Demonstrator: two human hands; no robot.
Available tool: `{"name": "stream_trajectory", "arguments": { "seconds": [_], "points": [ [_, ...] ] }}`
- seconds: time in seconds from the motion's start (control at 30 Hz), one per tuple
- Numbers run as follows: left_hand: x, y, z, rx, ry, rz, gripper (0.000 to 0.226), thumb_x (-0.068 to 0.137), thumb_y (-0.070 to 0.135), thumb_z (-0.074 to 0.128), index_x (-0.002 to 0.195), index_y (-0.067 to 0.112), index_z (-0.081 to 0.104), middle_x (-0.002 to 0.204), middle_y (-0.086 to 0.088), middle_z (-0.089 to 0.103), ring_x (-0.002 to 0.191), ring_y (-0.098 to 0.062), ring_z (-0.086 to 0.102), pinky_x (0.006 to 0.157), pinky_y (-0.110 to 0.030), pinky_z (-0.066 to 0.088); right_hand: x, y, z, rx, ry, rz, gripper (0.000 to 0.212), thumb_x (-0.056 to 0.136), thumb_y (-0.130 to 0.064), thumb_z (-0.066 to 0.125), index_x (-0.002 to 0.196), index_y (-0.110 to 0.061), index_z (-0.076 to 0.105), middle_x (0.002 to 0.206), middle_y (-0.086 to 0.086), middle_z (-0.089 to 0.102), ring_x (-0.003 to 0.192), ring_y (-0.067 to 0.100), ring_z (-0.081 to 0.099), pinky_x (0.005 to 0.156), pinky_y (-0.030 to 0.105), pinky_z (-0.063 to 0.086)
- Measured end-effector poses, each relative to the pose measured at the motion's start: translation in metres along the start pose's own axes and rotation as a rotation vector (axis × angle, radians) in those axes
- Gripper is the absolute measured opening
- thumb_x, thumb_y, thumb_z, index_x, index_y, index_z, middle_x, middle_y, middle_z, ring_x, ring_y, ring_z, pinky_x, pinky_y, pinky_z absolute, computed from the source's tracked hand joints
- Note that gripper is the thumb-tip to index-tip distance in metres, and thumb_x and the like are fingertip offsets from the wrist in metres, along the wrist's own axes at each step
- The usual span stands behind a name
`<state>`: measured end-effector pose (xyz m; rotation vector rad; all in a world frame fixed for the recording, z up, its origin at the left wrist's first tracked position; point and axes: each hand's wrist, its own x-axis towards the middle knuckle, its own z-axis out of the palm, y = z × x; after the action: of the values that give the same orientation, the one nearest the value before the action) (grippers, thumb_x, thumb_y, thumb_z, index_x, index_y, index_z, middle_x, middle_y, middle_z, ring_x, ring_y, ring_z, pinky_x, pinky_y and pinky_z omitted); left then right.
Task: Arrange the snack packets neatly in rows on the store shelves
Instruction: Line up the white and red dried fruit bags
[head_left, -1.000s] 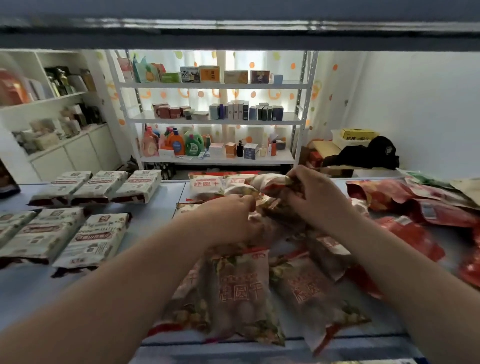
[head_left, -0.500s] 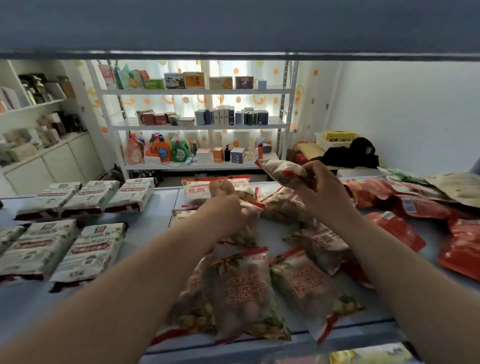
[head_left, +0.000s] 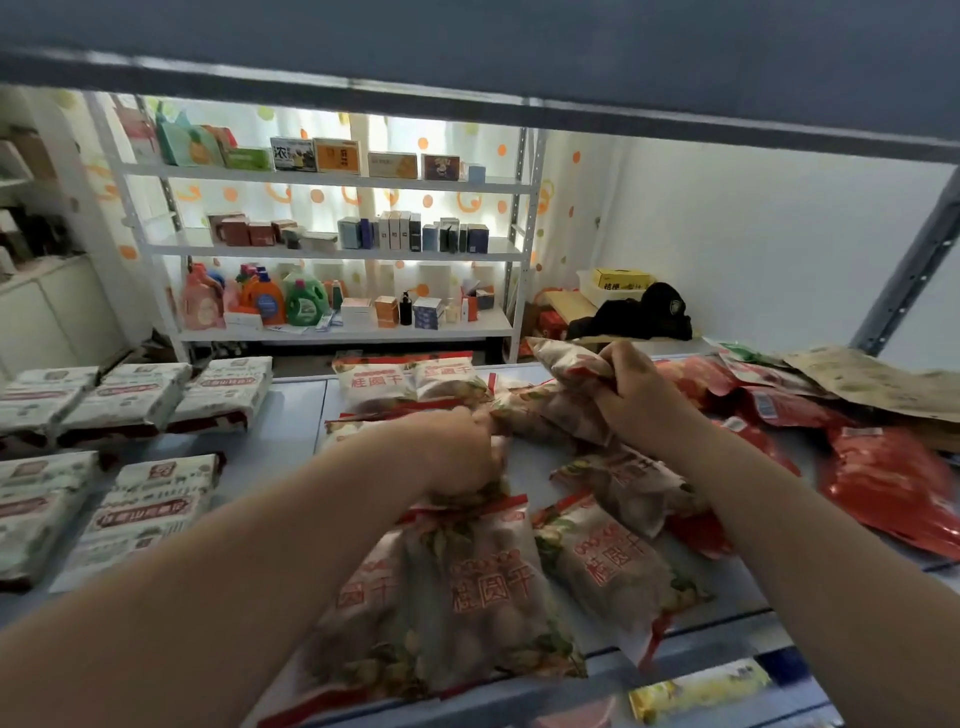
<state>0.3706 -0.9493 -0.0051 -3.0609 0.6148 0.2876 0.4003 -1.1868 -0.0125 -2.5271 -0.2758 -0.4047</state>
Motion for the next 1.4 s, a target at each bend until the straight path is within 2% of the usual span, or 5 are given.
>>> {"name": "stream_trajectory", "arguments": {
  "seconds": [0.17,0.47,0.73,1.0,1.4],
  "points": [
    [0.044,-0.004,-0.022,0.262,0.359,0.071,0.069,0.086,0.054,0.056,0.135,0.008,0.041,0.128,-0.014,0.047,0.119,-0.030,0.043,0.101,-0.040,0.041,0.010,-0.006,-0.011,0.021,0.047,-0.120,0.019,0.096,-0.037,0.051,0.103,-0.022,0.042,0.103,0.001,0.048,0.087,0.016,0.051,0.073,0.028,0.042],
    [0.096,0.002,-0.027,0.157,0.096,0.190,0.066,0.079,0.047,0.068,0.137,0.023,0.048,0.129,-0.002,0.054,0.110,-0.018,0.052,0.098,-0.029,0.042,0.009,0.003,0.009,-0.253,-0.195,-0.219,0.072,0.073,-0.063,0.069,0.119,-0.032,0.023,0.121,0.001,0.027,0.086,0.017,0.047,0.067,0.027,0.039],
    [0.107,-0.002,-0.046,0.007,0.086,0.213,0.080,0.070,0.038,0.083,0.140,0.025,0.046,0.128,0.007,0.054,0.108,-0.013,0.052,0.095,-0.027,0.042,0.017,0.017,-0.012,0.200,-0.039,-0.095,0.044,0.072,-0.047,0.072,0.096,-0.033,0.038,0.104,-0.008,0.043,0.083,0.005,0.049,0.053,0.014,0.042],
    [0.129,-0.012,-0.041,-0.339,0.294,-0.138,0.067,0.067,0.057,0.075,0.117,0.028,0.040,0.105,-0.001,0.054,0.075,-0.013,0.063,0.057,-0.029,0.058,0.011,0.021,-0.042,0.273,0.133,-0.074,0.043,0.075,-0.041,0.070,0.102,-0.027,0.040,0.105,-0.005,0.048,0.085,0.004,0.050,0.057,0.017,0.035],
    [0.144,0.001,-0.019,-0.163,0.067,-0.191,0.059,0.089,0.051,0.052,0.136,0.019,0.037,0.131,-0.010,0.042,0.116,-0.032,0.045,0.101,-0.047,0.041,0.006,0.021,-0.016,0.151,0.014,-0.190,0.040,0.070,-0.053,0.067,0.090,-0.037,0.036,0.099,-0.018,0.039,0.081,-0.004,0.045,0.057,0.012,0.033]
  ]
}}
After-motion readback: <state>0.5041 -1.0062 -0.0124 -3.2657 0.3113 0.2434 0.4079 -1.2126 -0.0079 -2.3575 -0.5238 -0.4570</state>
